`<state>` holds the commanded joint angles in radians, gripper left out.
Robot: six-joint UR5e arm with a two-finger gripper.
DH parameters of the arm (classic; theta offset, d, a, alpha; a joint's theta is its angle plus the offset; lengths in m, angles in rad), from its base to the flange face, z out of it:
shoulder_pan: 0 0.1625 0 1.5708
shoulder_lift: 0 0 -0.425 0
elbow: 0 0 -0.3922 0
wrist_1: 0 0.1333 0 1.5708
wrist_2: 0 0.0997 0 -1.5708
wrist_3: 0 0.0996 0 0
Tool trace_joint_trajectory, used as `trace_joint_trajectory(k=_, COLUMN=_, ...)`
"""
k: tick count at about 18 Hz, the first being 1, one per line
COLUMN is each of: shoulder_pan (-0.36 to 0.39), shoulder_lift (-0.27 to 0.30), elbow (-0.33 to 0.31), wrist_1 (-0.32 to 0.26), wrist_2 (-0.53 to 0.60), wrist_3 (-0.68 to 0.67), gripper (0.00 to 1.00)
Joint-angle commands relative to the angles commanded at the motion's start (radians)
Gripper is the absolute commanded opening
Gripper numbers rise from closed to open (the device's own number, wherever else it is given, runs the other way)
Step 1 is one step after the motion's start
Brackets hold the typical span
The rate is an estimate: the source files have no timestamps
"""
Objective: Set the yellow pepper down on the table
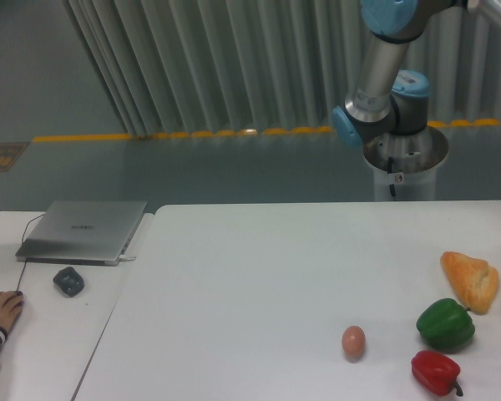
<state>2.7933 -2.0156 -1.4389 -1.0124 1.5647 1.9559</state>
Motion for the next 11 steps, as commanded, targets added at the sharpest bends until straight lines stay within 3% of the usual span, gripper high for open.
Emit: trace_joint_trajectory(k=11, shoulder_pan=0.046, shoulder_lift=-0.052, elbow=0.031, wrist_1=0.021, wrist_2=-0.018, wrist_3=-0.006, gripper=1.0)
